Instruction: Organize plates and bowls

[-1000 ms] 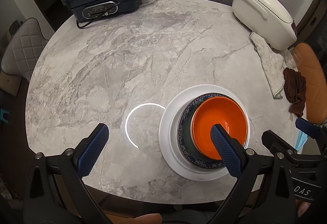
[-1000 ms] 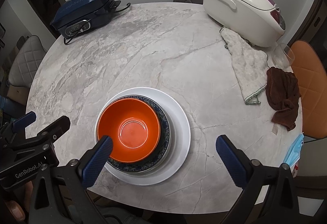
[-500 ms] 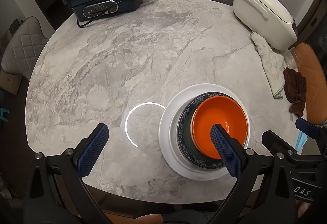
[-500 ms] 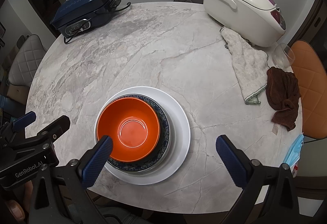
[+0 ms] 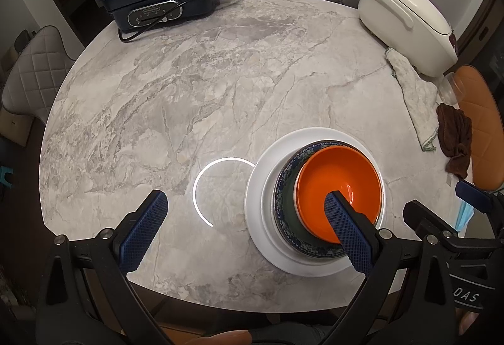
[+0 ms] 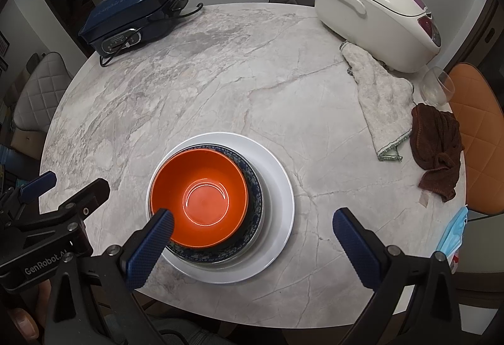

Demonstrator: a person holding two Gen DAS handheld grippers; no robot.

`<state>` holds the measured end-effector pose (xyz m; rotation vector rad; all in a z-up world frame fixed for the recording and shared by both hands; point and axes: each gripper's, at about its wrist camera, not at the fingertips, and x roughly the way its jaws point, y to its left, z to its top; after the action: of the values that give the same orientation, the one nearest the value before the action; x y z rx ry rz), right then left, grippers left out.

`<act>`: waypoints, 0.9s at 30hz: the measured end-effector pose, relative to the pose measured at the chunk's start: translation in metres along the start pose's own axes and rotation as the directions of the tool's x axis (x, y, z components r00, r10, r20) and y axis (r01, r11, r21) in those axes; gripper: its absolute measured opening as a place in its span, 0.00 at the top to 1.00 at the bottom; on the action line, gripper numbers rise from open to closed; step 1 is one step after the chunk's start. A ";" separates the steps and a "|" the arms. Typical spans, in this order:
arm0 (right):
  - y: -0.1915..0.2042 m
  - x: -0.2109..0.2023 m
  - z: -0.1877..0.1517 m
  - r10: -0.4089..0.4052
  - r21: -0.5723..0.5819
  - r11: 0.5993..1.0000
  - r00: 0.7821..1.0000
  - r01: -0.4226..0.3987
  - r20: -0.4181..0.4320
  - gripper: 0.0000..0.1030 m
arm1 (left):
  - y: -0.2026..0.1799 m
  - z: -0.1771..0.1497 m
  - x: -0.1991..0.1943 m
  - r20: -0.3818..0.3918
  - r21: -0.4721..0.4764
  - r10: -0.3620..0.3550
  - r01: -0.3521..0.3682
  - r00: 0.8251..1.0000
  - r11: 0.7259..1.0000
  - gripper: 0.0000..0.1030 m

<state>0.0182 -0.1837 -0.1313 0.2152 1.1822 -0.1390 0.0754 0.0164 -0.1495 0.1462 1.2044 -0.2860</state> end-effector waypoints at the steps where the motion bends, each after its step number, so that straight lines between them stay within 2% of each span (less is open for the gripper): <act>1: 0.000 0.000 0.000 0.000 0.000 1.000 1.000 0.000 0.000 0.00 | 0.000 0.000 0.000 0.000 0.001 0.000 0.000 1.000 1.000 0.02; 27: 0.000 0.001 0.001 -0.001 0.000 1.000 1.000 0.001 -0.001 0.00 | 0.003 0.000 0.000 0.003 0.000 -0.003 0.003 1.000 1.000 0.02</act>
<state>0.0193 -0.1836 -0.1315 0.2145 1.1837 -0.1397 0.0762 0.0190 -0.1490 0.1437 1.2023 -0.2884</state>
